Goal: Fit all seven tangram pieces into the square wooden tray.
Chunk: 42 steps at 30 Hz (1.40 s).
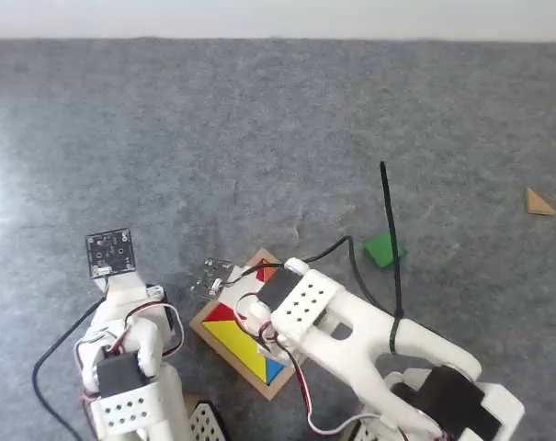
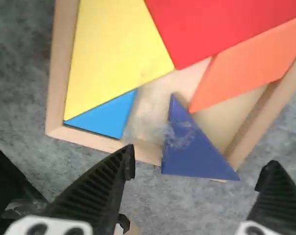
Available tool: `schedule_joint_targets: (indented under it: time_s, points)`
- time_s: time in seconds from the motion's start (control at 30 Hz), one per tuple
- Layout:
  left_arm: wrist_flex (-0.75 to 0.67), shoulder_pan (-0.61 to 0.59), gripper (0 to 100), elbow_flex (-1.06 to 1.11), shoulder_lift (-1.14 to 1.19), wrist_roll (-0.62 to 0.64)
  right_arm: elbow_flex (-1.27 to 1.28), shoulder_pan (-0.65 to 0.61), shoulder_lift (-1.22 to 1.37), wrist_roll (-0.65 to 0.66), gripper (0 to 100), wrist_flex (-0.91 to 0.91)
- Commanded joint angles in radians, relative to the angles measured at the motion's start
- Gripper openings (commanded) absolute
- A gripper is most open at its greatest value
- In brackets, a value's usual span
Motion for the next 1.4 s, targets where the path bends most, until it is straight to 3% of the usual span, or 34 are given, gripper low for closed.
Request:
schedule_joint_targets:
  time_s: [0.0, 0.3, 0.7, 1.07, 1.37]
  points:
    - [0.008, -0.003, 1, -0.007, -0.018, -0.005, 0.021, 0.076, -0.013, 0.023, 38.4, -0.047]
    - [0.008, -0.003, 1, -0.007, -0.018, -0.005, -0.012, 0.343, 0.077, 0.104, 38.3, -0.108]
    - [0.008, -0.003, 1, -0.007, -0.018, -0.005, -0.068, 0.406, -0.219, 0.101, 38.3, -0.031]
    - [0.008, -0.003, 1, -0.007, -0.018, -0.005, -0.044, 0.062, -0.151, -0.092, 38.3, -0.005]
    - [0.008, -0.003, 1, -0.007, -0.018, -0.005, -0.055, 0.008, 0.125, -0.195, 38.3, -0.128]
